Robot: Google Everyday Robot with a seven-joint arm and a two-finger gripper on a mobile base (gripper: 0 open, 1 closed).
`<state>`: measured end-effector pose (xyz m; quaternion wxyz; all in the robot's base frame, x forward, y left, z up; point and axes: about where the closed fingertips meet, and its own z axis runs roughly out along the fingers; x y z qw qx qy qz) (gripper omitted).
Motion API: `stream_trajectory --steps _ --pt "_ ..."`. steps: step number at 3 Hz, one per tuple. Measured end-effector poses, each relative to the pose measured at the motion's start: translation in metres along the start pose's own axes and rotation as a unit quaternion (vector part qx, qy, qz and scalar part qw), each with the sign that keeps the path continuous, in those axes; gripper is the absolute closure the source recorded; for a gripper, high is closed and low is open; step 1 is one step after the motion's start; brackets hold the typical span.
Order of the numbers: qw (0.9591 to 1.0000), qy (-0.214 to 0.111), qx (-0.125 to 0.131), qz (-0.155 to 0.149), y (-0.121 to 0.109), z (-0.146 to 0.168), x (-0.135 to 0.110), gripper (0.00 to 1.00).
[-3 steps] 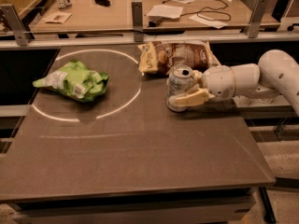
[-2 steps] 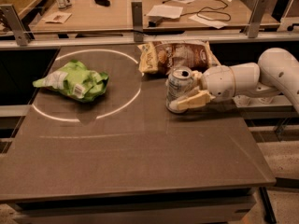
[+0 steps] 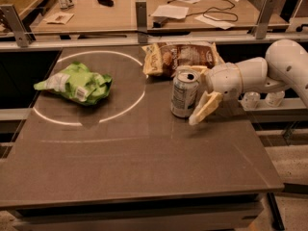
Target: Place 7up can upright
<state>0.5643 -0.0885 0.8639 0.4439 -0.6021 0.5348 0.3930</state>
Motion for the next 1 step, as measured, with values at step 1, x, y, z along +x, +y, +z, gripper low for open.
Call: stream_trajectory --steps 1 --pt "0.9999 0.015 0.001 -0.007 -0.0056 -0.011 -0.0042 0.0"
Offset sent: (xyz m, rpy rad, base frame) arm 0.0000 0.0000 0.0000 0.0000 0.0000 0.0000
